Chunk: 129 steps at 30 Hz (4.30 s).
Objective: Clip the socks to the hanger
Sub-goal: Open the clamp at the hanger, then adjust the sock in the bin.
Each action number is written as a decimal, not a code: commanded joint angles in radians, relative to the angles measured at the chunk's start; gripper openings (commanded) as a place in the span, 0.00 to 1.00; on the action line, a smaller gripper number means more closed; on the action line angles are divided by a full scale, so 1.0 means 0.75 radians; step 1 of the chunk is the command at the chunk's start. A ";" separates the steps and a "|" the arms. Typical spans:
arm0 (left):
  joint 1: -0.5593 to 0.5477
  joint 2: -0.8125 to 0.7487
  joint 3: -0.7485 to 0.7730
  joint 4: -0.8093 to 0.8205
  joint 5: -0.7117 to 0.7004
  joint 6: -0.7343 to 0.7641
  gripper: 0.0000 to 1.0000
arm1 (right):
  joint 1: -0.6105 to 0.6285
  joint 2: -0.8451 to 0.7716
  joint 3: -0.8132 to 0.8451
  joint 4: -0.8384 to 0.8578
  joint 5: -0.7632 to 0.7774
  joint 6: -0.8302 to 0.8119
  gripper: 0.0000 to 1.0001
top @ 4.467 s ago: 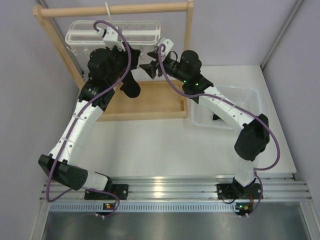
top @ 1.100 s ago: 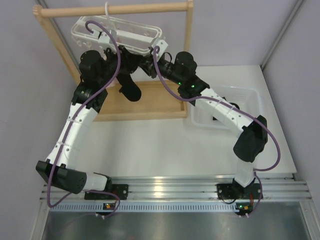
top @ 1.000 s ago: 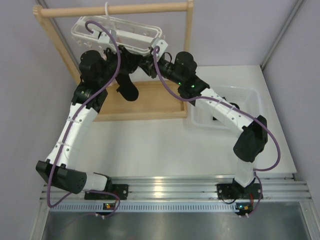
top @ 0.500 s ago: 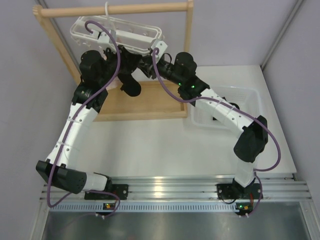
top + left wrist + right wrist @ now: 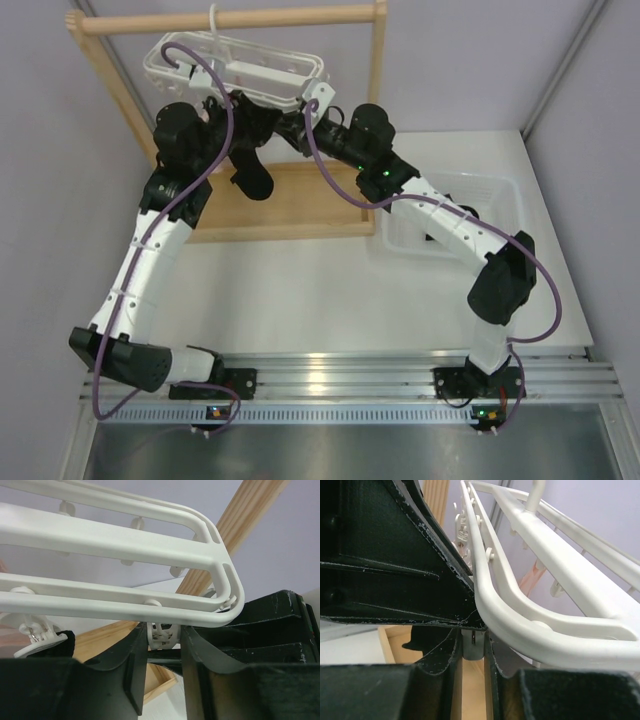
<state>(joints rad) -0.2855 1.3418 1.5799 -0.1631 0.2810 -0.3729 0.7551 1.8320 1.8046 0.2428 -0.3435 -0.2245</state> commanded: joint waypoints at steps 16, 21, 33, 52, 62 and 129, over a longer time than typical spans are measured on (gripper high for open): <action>-0.002 -0.083 -0.110 0.183 -0.094 -0.088 0.43 | 0.014 -0.058 0.046 0.044 -0.063 0.058 0.00; -0.002 -0.083 -0.122 0.252 -0.107 -0.098 0.15 | 0.012 -0.056 0.040 0.044 -0.074 0.060 0.00; -0.002 -0.083 -0.131 0.260 -0.078 -0.108 0.00 | -0.003 -0.144 -0.086 -0.021 -0.039 0.017 0.65; -0.002 -0.069 -0.098 0.199 -0.066 -0.049 0.00 | -0.409 -0.608 -0.602 -0.718 -0.325 -0.173 1.00; -0.002 -0.065 -0.100 0.187 -0.058 -0.061 0.00 | -1.053 -0.631 -0.723 -1.300 -0.403 -0.684 1.00; -0.002 -0.108 -0.139 0.172 -0.074 0.006 0.00 | -1.066 -0.324 0.003 -1.430 -0.360 -0.100 0.00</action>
<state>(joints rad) -0.2886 1.2930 1.4750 -0.0605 0.2203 -0.3866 -0.0772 1.6089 1.7439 -0.7959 -0.5503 -0.3756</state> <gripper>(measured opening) 0.200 0.006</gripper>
